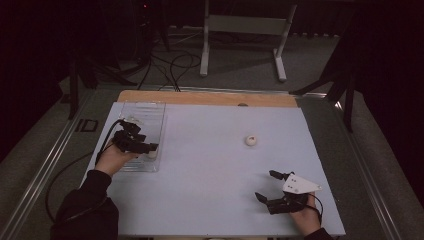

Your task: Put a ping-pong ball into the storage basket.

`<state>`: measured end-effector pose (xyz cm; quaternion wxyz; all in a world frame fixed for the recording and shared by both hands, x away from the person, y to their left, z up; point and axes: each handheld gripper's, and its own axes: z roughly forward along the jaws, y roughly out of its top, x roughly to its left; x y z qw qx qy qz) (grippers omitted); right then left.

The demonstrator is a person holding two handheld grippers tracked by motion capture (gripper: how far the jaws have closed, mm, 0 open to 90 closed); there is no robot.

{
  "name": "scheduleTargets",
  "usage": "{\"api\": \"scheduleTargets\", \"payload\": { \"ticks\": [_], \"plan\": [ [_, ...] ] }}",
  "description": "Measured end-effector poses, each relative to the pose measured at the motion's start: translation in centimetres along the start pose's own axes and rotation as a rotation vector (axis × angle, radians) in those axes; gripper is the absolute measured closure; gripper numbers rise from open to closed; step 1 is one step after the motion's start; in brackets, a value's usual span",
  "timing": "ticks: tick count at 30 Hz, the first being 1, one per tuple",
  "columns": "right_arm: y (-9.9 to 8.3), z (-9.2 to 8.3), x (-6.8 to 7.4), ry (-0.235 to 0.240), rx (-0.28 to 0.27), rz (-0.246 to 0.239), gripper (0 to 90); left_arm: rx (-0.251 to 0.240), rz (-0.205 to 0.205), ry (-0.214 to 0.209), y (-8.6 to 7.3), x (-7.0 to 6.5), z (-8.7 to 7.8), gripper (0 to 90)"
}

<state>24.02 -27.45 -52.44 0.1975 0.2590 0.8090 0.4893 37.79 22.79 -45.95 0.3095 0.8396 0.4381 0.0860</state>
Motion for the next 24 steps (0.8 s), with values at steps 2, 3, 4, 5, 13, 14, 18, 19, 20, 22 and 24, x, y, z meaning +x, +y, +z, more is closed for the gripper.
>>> {"api": "scheduleTargets", "payload": {
  "ticks": [2, 3, 4, 5, 13, 14, 18, 19, 20, 22, 24],
  "plan": [
    [0.0, 0.0, 0.0, -0.002, -0.004, 0.001, 9.5, -0.004, 0.002, 0.002, 0.1, -0.1, -0.1, 29.2],
    [0.0, -0.1, 0.0, -0.002, -0.006, 0.001, 9.5, -0.004, 0.005, 0.001, 0.1, -0.2, -0.2, 29.0],
    [0.1, -0.1, 0.0, -0.004, -0.007, -0.001, 9.5, -0.008, 0.006, 0.006, 0.2, -0.2, -0.2, 27.0],
    [0.1, -0.1, 0.0, -0.003, -0.008, -0.001, 9.5, -0.007, 0.008, 0.004, 0.2, -0.3, -0.3, 24.8],
    [0.1, -0.1, 0.0, -0.002, -0.009, 0.001, 9.5, -0.021, 0.030, 0.004, 0.7, -0.9, -1.0, 6.9],
    [0.1, -0.1, 0.0, -0.003, -0.009, -0.002, 9.5, -0.017, 0.033, -0.003, 0.8, -1.0, -1.0, 3.4],
    [0.1, -0.1, 0.0, -0.003, -0.010, -0.006, 9.5, -0.014, 0.046, -0.002, 1.0, -1.5, -1.2, 1.7],
    [0.1, -0.1, 0.0, -0.003, -0.010, -0.004, 9.5, -0.019, 0.047, -0.014, 1.0, -1.5, -1.2, 0.9],
    [0.1, -0.1, 0.0, -0.003, -0.010, -0.004, 9.5, -0.019, 0.047, -0.014, 1.0, -1.5, -1.2, 0.5],
    [0.1, -0.1, 0.0, -0.004, -0.010, -0.003, 9.5, -0.028, 0.057, -0.024, 1.2, -1.8, -1.4, 0.5],
    [0.1, -0.1, 0.0, -0.003, -0.010, -0.004, 9.5, -0.030, 0.060, -0.030, 1.3, -2.0, -1.5, 0.5]
  ]
}}
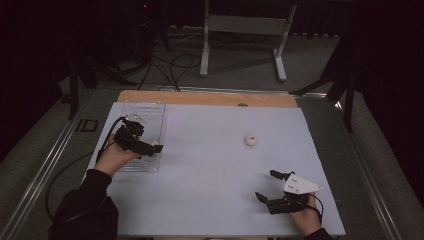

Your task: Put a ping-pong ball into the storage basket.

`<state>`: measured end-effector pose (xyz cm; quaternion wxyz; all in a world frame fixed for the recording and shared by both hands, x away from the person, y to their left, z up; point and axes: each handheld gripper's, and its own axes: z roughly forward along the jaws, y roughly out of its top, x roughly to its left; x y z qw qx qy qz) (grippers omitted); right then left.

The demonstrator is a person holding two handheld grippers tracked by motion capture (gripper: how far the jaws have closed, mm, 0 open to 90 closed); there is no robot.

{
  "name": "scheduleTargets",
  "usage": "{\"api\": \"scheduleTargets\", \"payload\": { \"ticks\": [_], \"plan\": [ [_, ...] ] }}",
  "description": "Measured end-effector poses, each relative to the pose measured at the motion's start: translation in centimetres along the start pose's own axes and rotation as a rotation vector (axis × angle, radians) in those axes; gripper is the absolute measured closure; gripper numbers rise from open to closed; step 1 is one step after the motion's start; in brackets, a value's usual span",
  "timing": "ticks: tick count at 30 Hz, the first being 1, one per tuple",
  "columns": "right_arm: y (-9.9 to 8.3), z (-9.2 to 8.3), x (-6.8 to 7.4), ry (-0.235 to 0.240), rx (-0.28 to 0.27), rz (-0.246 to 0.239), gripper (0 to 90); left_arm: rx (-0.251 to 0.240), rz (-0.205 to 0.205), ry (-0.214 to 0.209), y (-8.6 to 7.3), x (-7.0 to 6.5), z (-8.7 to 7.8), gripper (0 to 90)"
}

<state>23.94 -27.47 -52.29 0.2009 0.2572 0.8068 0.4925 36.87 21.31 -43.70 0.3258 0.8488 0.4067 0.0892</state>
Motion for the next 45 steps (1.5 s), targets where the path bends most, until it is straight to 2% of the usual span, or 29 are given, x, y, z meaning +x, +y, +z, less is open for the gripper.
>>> {"api": "scheduleTargets", "payload": {
  "ticks": [4, 6, 14, 21, 28, 35, 45],
  "plan": [
    [0.0, 0.0, 0.0, -0.002, 0.000, 0.000, 9.5, -0.021, 0.005, 0.004, 0.3, -0.4, -0.3, 0.4],
    [0.0, 0.0, 0.0, 0.000, 0.000, 0.002, 9.5, -0.026, 0.013, -0.011, 0.5, -0.5, -0.4, 0.4],
    [0.0, -0.1, 0.0, -0.002, -0.002, 0.001, 9.5, -0.035, 0.022, -0.030, 1.2, -1.3, -0.5, 0.4],
    [0.0, 0.0, 0.0, 0.001, -0.003, 0.002, 9.5, -0.048, 0.031, -0.020, 1.8, -2.0, -0.4, 0.4],
    [0.0, 0.0, 0.0, 0.004, -0.003, 0.002, 9.5, -0.060, 0.037, -0.045, 2.5, -2.6, -0.3, 0.4],
    [0.1, 0.0, 0.1, 0.006, -0.010, 0.000, 9.5, -0.073, 0.065, -0.045, 3.7, -3.6, -0.5, 0.4],
    [0.0, 0.0, 0.0, 0.007, -0.007, 0.005, 9.5, -0.090, 0.090, -0.084, 5.3, -5.2, -0.1, 0.4]
  ]
}}
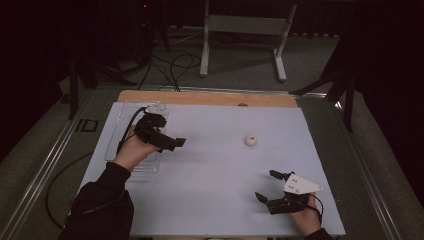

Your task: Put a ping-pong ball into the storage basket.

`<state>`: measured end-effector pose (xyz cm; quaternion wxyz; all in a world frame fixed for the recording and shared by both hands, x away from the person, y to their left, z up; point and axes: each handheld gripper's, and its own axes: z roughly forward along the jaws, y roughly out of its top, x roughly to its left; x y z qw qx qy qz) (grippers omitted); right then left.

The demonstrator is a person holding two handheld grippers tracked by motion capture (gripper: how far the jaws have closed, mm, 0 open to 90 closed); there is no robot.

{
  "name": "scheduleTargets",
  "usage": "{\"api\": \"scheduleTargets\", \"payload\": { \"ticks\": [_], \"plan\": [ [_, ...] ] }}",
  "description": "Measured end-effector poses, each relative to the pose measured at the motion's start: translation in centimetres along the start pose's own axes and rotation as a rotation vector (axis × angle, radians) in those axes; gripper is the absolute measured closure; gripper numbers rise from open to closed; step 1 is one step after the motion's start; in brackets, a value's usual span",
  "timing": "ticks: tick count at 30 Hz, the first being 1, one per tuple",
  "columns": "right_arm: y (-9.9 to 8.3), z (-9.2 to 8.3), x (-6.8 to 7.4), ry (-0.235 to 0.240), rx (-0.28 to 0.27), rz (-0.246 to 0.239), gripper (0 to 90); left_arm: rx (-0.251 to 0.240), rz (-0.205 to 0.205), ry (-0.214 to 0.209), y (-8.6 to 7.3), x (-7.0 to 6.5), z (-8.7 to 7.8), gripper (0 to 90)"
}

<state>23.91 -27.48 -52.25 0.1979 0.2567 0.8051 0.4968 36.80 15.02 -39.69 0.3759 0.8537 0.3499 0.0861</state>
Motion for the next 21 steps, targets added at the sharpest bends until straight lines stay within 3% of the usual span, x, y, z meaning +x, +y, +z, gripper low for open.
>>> {"api": "scheduleTargets", "payload": {
  "ticks": [17, 21],
  "plan": [
    [0.0, -0.1, 0.0, -0.001, -0.003, -0.002, 9.5, -0.028, 0.024, -0.055, 2.6, -2.4, 1.4, 0.4],
    [0.0, -0.1, 0.0, 0.000, -0.002, -0.004, 9.5, -0.026, 0.052, -0.059, 3.0, -3.0, 1.7, 0.4]
  ]
}}
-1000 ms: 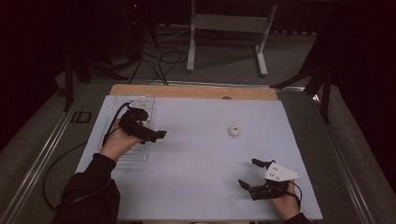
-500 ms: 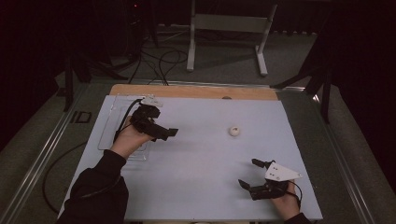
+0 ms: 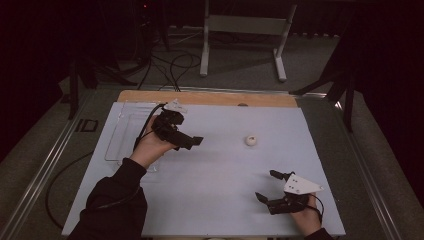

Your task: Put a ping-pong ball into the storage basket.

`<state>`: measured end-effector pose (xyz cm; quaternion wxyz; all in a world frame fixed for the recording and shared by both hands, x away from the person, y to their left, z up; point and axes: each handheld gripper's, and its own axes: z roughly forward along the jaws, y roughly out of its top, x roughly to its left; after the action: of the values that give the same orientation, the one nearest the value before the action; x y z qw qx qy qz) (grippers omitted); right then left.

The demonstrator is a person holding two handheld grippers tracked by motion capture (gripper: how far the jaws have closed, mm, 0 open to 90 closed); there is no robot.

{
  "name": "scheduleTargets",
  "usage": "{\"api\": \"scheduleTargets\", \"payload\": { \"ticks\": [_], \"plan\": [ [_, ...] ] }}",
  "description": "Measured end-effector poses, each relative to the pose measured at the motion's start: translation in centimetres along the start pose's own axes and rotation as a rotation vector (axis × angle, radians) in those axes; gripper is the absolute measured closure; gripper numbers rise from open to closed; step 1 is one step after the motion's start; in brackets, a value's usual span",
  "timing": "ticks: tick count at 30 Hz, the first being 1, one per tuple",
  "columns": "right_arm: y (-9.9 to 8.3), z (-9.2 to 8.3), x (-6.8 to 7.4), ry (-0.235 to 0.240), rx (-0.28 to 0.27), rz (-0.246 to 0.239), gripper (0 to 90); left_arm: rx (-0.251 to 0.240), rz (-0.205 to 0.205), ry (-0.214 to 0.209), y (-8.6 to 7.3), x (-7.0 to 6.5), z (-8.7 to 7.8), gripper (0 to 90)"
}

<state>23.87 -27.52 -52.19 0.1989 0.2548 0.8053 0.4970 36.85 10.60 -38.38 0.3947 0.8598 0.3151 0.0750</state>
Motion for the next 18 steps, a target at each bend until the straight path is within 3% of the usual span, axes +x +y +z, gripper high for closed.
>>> {"api": "scheduleTargets", "payload": {
  "ticks": [18],
  "plan": [
    [0.0, -0.1, 0.1, 0.002, -0.002, 0.003, 9.5, -0.006, 0.041, -0.032, 1.7, -2.0, 2.4, 0.5]
  ]
}}
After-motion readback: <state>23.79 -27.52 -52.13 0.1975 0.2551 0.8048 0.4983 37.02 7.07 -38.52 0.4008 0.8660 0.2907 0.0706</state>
